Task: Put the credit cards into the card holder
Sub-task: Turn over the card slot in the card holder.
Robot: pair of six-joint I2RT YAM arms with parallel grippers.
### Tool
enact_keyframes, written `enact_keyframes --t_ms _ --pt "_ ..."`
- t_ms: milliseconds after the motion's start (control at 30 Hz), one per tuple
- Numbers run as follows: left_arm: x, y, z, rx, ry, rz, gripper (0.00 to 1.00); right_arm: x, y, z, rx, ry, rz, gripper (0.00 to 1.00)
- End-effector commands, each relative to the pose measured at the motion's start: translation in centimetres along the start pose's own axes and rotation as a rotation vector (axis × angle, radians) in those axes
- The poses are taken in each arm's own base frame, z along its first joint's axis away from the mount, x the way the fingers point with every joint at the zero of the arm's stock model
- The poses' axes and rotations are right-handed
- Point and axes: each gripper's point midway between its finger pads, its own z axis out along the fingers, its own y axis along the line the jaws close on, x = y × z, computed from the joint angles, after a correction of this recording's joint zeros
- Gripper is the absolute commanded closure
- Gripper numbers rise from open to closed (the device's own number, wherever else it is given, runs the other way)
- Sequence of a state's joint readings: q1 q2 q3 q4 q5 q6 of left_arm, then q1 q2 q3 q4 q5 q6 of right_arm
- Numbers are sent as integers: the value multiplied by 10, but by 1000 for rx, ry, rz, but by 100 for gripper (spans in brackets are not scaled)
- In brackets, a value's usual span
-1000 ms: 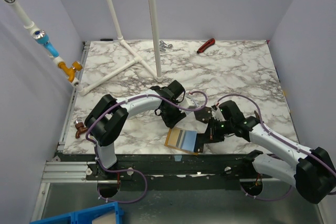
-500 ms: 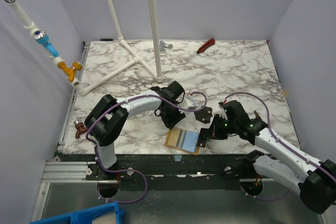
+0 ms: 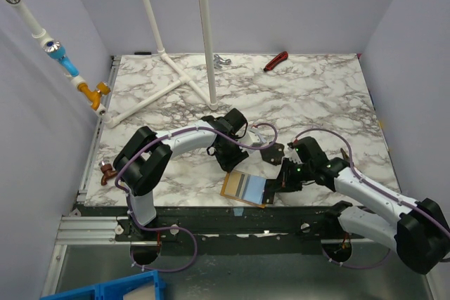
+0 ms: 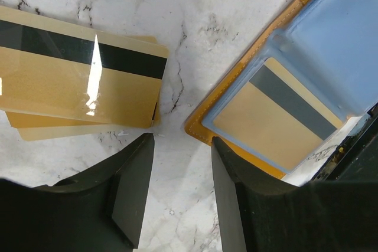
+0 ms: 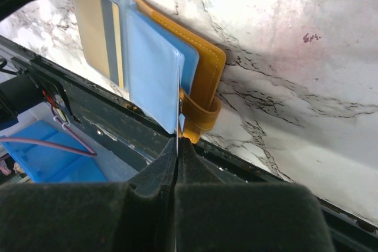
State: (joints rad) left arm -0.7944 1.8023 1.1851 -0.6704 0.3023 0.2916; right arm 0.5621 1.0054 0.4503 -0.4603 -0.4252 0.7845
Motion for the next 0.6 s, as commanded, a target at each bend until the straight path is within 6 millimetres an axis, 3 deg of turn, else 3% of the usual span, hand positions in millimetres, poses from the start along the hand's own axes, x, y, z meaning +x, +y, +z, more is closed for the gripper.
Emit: enact_keyframes --t_ms 0,567 --pt "-1 -1 3 8 -4 19 55 8 2 4 -43 34 -16 100" --pt "-3 -1 3 7 -9 17 56 16 -3 9 -43 75 -11 99"
